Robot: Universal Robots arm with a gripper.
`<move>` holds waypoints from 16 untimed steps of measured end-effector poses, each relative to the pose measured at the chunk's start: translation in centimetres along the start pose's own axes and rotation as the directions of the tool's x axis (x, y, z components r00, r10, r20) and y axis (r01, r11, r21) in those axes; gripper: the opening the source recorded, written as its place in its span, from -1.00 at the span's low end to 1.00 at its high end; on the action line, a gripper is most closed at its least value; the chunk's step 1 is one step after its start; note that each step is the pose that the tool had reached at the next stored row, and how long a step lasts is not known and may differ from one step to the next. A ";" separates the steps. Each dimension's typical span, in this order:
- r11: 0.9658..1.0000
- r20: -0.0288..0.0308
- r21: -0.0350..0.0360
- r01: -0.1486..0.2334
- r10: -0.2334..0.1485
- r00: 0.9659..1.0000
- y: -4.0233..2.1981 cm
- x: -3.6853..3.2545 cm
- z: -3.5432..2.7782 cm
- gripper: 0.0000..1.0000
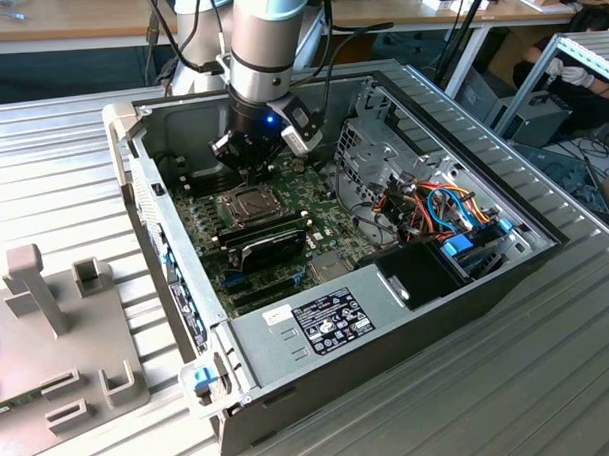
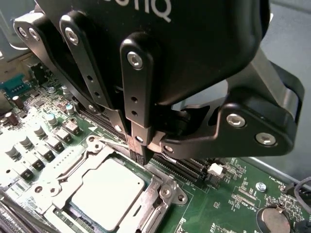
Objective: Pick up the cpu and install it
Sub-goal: 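Install the first cpu locking lever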
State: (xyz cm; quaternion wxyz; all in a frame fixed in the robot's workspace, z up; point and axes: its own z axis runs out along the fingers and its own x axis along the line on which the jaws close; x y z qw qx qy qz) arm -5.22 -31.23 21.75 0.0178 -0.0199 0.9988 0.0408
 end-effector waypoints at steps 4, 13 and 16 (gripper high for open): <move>1.000 -0.001 0.001 0.000 0.000 1.000 0.00 0.00 -0.17 -0.79; 1.000 0.001 -0.001 0.000 0.000 1.000 0.09 0.08 -1.19 -0.79; 1.000 0.011 -0.003 0.001 -0.001 1.000 0.13 0.93 -1.20 -0.79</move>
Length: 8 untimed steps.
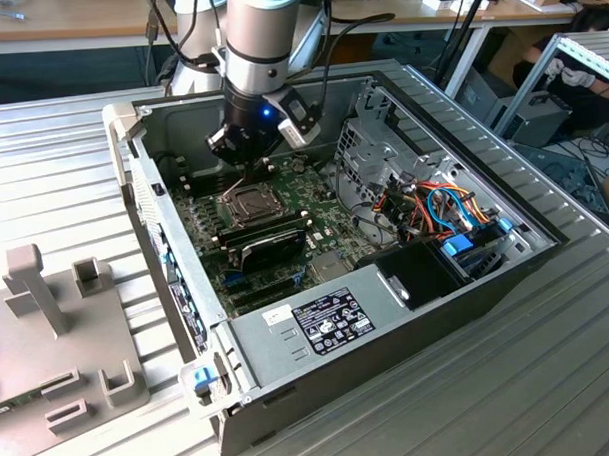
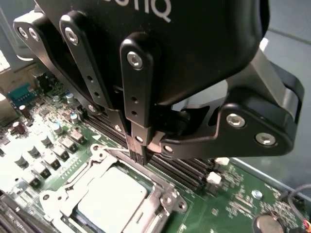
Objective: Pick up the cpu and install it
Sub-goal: 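Install the first cpu locking lever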
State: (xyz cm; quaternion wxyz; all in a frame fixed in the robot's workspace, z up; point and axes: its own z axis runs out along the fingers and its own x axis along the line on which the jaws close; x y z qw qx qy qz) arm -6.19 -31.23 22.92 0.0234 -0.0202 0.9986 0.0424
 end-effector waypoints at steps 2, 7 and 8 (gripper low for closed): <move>1.000 0.007 0.000 0.001 -0.001 1.000 0.02 0.51 -0.02 -0.79; 1.000 0.021 -0.023 0.001 0.000 1.000 0.05 1.22 -0.05 -0.79; 0.999 0.023 -0.039 0.000 0.001 1.000 0.06 1.24 -0.05 -0.79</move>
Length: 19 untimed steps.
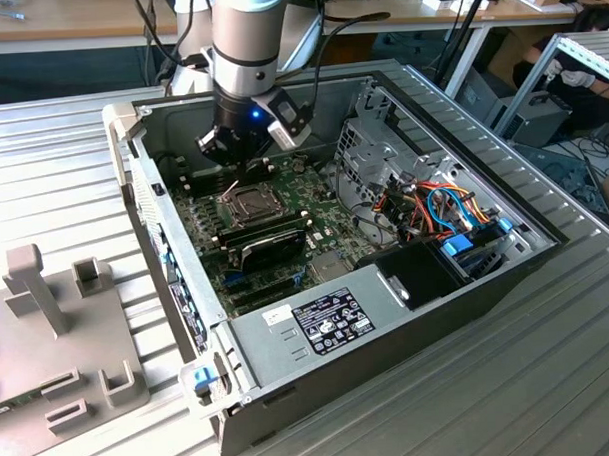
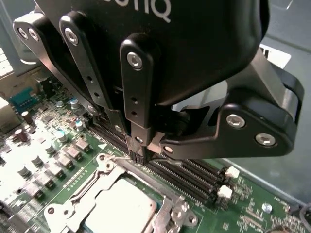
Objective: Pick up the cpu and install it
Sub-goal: 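Install the first cpu locking lever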
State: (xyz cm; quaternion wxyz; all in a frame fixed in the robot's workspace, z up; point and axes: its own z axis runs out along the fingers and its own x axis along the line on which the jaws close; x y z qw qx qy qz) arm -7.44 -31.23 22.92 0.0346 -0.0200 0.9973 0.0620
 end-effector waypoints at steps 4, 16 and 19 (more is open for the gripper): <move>1.000 0.002 -0.018 -0.001 0.001 1.000 0.00 0.01 0.00 -0.79; 1.000 0.001 -0.018 -0.001 0.001 1.000 -0.07 -0.35 0.17 -0.79; 1.000 0.002 -0.018 -0.001 0.001 1.000 -0.07 -0.36 0.18 -0.79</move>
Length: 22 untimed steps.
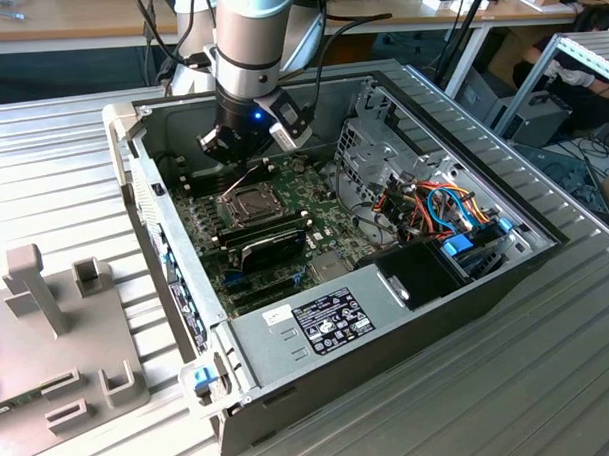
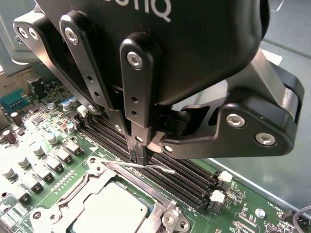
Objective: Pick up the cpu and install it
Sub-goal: 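Install the first cpu locking lever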
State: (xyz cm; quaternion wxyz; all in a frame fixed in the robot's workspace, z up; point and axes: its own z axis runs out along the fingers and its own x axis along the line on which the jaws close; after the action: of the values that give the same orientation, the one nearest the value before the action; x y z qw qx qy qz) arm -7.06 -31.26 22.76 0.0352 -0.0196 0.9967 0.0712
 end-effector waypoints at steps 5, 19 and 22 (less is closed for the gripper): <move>1.000 0.000 0.000 0.000 0.000 1.000 -0.04 -0.07 0.25 -0.79; 1.000 0.000 0.000 0.000 0.000 1.000 -0.14 -0.51 0.84 -0.79; 1.000 0.000 0.000 0.000 0.000 1.000 -0.17 -0.52 0.95 -0.79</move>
State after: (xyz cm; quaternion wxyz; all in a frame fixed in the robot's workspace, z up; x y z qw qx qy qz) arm -6.47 -31.28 21.84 0.0352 -0.0197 0.9966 0.0712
